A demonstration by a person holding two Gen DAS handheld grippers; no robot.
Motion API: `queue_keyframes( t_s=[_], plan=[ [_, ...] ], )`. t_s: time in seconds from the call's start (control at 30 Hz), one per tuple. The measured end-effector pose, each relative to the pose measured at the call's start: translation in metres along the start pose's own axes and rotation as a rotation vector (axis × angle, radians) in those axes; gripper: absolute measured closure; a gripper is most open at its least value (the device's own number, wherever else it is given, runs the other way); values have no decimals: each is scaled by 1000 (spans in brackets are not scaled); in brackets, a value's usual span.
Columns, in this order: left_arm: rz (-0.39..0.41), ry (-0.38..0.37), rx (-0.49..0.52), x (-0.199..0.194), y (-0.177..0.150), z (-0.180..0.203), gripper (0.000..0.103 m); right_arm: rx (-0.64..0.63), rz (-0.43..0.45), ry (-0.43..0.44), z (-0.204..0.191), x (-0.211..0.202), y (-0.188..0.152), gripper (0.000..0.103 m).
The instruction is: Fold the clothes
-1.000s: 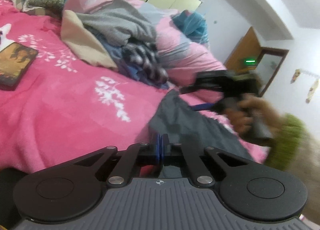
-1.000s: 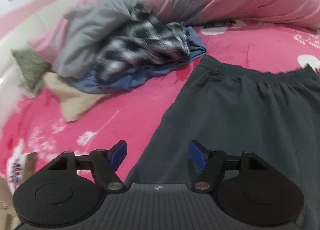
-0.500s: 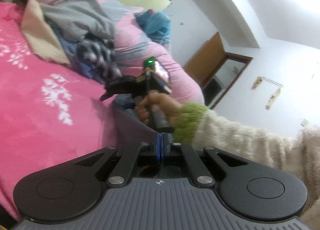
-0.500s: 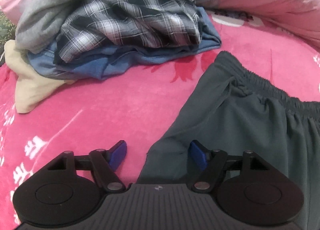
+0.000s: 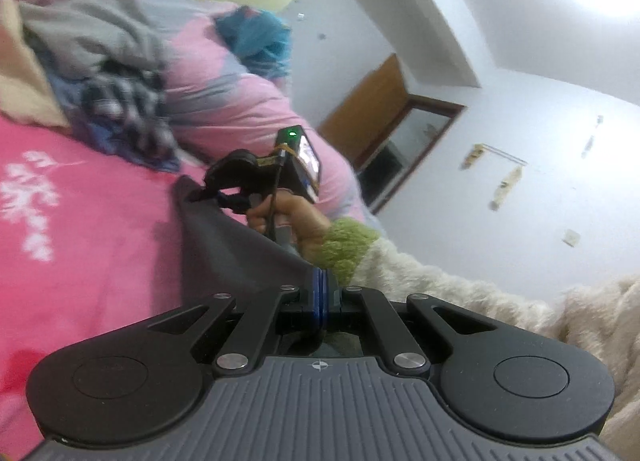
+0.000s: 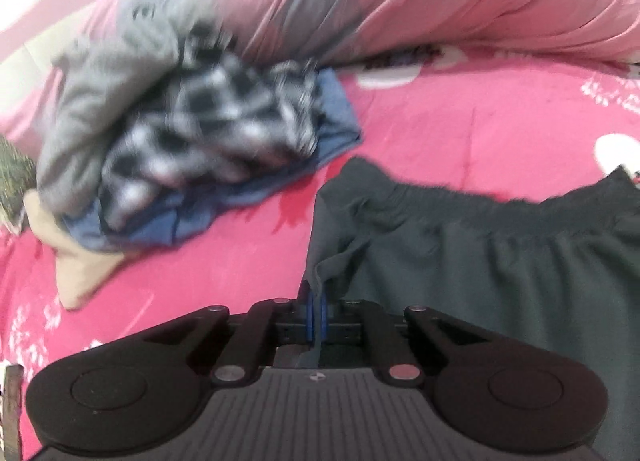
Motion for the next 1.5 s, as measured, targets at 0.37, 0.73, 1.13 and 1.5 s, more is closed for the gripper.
queue_keyframes(
  t_s=[0.37, 0.73, 1.13, 1.5],
  plan=[
    [-96, -140, 37, 90, -5, 46, 103, 94, 129, 5, 100, -48, 47, 101],
    [-264, -261, 76, 207, -57, 87, 103, 256, 217, -75, 266, -70, 44, 101],
    [-352, -199, 52, 235, -51, 83, 103, 615, 250, 100, 357, -133, -35, 51],
    [-490, -183, 70, 267, -40, 125, 103, 857, 542, 327, 348, -363, -215, 40]
  ],
)
Point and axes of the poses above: each gripper's, at about its wrist camera, not at the fingertips, and x roughly the way its jaws point, z to its right, y to its top, the point moved 4 cm from there along x, roughly the way its jaws point, and after that the axes turned 6 degrees about z, right-handed, at the moved point
